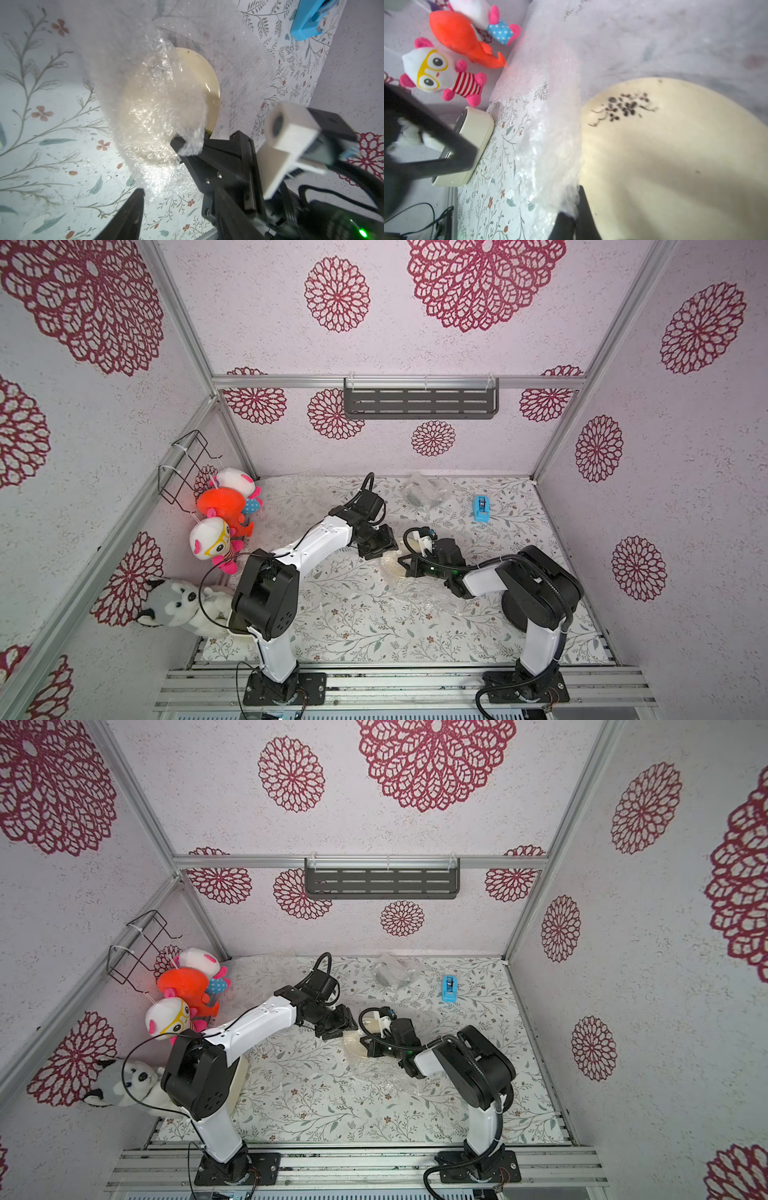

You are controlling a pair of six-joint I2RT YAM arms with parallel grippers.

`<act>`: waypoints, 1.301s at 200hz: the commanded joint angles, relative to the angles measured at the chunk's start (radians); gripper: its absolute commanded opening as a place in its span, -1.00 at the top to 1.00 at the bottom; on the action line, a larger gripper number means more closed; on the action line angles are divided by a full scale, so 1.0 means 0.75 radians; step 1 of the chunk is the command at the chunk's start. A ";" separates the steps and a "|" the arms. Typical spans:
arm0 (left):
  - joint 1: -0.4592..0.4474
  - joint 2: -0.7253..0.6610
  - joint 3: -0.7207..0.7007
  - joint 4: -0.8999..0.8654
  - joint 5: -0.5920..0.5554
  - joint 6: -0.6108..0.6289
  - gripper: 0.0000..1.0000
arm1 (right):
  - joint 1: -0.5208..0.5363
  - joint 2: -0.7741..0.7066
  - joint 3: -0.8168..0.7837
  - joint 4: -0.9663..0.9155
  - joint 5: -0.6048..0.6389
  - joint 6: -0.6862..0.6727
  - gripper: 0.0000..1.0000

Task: Wrap dinner plates in bubble wrap
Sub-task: Wrap the plate in the bubble wrap.

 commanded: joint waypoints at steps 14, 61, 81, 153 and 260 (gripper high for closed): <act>0.009 0.019 0.042 -0.024 0.007 0.124 0.14 | -0.036 0.042 -0.020 0.228 -0.037 0.285 1.00; 0.004 0.269 0.225 -0.090 0.100 0.235 0.75 | -0.052 0.081 -0.038 0.294 -0.049 0.379 1.00; -0.006 0.395 0.317 -0.125 0.135 0.288 0.80 | -0.056 0.064 -0.046 0.297 -0.048 0.383 1.00; -0.008 0.635 0.386 -0.010 0.170 0.261 0.84 | -0.037 -0.466 -0.061 -0.375 0.040 -0.391 -0.11; -0.001 0.672 0.385 0.015 0.163 0.274 0.86 | 0.373 -0.683 -0.139 -1.000 0.486 -1.756 -0.09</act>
